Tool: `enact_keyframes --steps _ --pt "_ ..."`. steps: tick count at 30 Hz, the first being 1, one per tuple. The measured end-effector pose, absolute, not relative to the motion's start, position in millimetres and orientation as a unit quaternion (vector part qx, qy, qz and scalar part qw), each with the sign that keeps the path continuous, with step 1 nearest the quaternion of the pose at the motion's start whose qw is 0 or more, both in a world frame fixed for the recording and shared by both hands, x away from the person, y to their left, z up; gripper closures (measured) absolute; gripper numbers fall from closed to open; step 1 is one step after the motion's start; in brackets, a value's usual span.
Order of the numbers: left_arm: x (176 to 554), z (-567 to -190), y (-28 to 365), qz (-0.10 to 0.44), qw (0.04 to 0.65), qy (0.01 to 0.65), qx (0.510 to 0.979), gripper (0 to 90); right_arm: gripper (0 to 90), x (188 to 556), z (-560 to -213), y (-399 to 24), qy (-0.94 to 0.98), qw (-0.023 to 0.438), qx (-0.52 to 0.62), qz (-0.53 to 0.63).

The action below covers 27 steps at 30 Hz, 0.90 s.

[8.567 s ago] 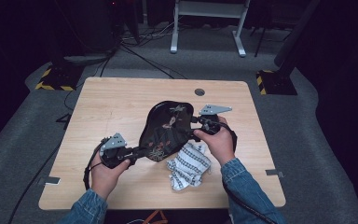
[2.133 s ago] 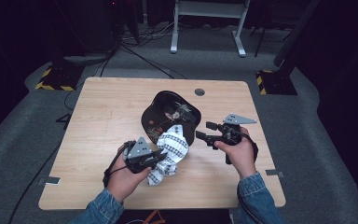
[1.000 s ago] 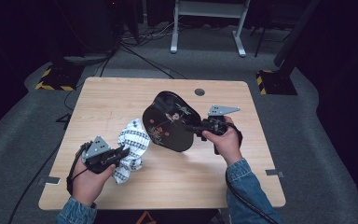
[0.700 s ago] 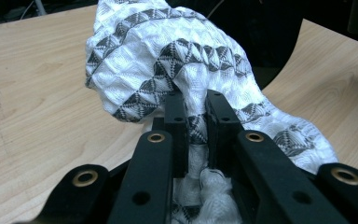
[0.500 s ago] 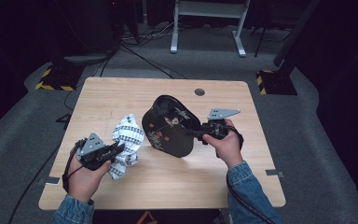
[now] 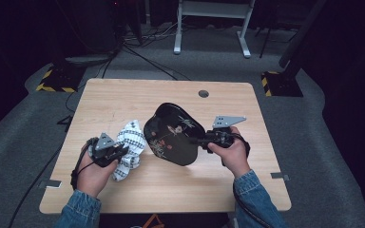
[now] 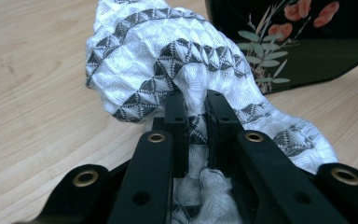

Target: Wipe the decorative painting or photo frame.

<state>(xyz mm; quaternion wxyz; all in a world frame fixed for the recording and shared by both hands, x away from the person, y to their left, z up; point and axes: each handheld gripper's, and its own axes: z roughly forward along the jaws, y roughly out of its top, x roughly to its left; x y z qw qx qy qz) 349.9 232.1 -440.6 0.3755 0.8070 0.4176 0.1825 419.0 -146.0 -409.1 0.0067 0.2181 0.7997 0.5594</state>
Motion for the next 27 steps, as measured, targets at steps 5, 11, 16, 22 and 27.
enact_keyframes --steps 5,11,16,22,27 --pt "354.0 -438.7 217.3 0.182 0.371 0.398 0.819 81.5 80.4 415.6 -410.3 -147.2 0.8 0.008 0.218 0.558" --pt "356.0 -425.3 196.5 0.19 0.396 0.359 0.824 81.5 80.5 406.4 -409.2 -143.5 0.807 0.007 0.208 0.553" --pt "355.8 -418.3 188.7 0.197 0.414 0.341 0.821 81.5 80.6 399.0 -409.2 -142.6 0.808 0.012 0.206 0.551" --pt "354.9 -407.4 180.3 0.207 0.431 0.322 0.817 81.6 80.4 388.8 -410.0 -142.6 0.809 0.019 0.209 0.549" --pt "353.8 -398.7 174.3 0.211 0.443 0.308 0.815 81.7 80.5 382.4 -409.2 -142.5 0.811 0.024 0.213 0.544"
